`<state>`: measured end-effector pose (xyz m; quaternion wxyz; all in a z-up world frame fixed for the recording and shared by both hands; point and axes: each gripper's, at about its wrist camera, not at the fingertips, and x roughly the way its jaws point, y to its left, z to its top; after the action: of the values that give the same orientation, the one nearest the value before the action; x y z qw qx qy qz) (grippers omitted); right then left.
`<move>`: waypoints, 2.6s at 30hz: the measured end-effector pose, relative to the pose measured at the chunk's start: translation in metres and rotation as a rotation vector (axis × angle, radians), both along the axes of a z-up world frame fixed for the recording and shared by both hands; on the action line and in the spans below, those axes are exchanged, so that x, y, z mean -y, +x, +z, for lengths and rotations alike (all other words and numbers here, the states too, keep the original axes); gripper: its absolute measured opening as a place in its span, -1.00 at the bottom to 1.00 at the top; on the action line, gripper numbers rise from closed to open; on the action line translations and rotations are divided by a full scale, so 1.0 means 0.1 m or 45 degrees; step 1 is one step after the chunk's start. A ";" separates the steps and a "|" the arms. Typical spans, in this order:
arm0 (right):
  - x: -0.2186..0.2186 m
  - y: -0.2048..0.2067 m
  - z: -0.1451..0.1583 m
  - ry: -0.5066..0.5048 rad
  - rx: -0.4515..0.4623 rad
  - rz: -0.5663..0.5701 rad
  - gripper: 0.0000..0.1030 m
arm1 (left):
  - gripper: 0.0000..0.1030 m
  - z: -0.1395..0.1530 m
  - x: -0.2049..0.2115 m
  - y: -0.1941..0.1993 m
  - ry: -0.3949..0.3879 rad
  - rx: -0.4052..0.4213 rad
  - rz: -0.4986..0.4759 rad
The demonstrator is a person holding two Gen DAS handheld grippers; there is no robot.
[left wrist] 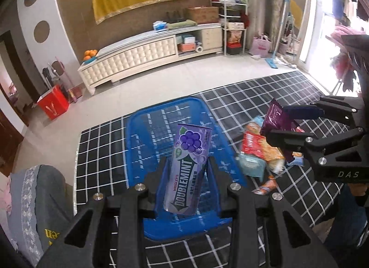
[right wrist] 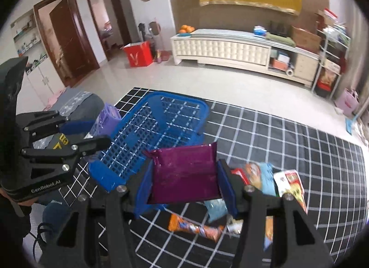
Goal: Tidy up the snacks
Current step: 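Carry the gum pack with the left tool into the blue basket and release, then lower the purple foil packet into the basket and open the right tool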
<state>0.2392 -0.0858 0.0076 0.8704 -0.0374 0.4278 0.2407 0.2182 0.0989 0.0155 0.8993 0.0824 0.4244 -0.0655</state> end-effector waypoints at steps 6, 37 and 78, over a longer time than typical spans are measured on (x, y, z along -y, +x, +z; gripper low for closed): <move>-0.29 0.39 -0.15 -0.096 -0.013 0.082 0.15 | -0.40 -0.12 -0.34 0.38 -0.042 -0.063 0.064; -0.45 0.81 -0.46 -0.173 -0.064 0.116 0.15 | -0.07 -1.01 -0.54 1.29 -0.069 -0.282 0.136; -1.16 0.89 -0.57 -0.572 0.056 0.182 0.79 | 0.33 -0.53 -0.97 0.55 -0.058 -0.131 0.190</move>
<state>0.3279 0.0297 -0.0491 0.8301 -0.2655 0.4478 0.1997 0.2733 0.1962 -0.0378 0.8803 0.0266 0.4735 -0.0120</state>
